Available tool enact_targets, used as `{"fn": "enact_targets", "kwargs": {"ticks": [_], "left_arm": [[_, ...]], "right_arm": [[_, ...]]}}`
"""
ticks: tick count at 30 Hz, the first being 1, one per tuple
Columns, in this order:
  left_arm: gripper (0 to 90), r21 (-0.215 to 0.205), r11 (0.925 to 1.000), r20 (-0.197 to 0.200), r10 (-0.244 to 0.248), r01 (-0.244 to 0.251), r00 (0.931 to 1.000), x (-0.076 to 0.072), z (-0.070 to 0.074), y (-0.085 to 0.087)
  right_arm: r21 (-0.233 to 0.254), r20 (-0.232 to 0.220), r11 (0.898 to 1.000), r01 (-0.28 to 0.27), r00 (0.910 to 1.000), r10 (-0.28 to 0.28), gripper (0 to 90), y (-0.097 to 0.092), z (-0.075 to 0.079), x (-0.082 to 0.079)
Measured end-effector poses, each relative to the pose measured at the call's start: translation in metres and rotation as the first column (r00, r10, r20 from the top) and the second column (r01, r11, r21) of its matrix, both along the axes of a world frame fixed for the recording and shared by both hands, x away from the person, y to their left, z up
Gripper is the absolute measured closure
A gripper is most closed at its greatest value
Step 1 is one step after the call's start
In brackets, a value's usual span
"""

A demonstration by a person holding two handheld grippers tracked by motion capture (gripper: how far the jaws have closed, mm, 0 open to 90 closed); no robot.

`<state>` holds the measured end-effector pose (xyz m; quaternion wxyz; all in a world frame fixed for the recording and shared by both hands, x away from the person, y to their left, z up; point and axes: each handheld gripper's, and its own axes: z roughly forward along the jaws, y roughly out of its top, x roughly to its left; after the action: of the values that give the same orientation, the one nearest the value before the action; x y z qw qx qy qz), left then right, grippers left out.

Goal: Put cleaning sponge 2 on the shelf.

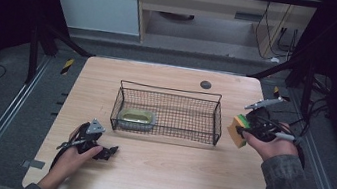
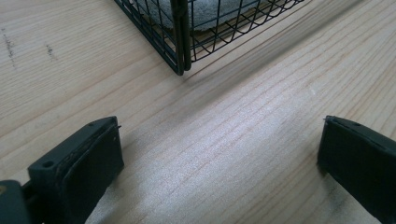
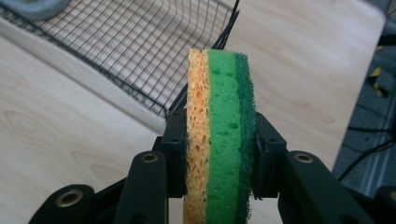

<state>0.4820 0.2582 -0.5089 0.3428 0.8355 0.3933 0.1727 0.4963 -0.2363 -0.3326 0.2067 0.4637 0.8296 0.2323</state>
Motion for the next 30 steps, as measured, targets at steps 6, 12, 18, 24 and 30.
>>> {"fn": "enact_targets", "kwargs": {"ticks": [6, 12, 18, 24, 30], "left_arm": [[0.0, -0.006, 1.0000, 0.002, 0.000, 0.000, 1.0000, 0.000, 0.000, 0.000], [0.0, -0.005, 0.9999, 0.002, -0.011, 0.011, 0.9999, -0.001, 0.000, 0.002], [0.0, -0.006, 0.9999, 0.002, -0.010, 0.010, 0.9999, -0.001, 0.000, 0.003], [0.0, -0.005, 0.9999, 0.001, -0.016, 0.016, 0.9999, -0.001, 0.000, 0.004], [0.0, -0.003, 0.9998, 0.001, -0.022, 0.022, 0.9998, -0.001, 0.000, 0.005]], "right_arm": [[-0.014, 0.057, 1.000, 0.027, 0.9981, -0.026, 64.4, -0.002, 0.021, 0.019], [-0.006, 0.108, 1.000, 0.012, 0.9941, -0.011, 64.5, 0.011, 0.034, 0.033], [-0.008, 0.131, 1.000, -0.029, 0.9910, 0.030, 64.5, 0.028, 0.036, 0.041], [-0.011, 0.127, 0.998, -0.062, 0.9899, 0.063, 64.7, 0.051, 0.029, 0.053], [-0.013, 0.131, 0.996, -0.090, 0.9872, 0.091, 64.8, 0.064, 0.023, 0.060]]}}
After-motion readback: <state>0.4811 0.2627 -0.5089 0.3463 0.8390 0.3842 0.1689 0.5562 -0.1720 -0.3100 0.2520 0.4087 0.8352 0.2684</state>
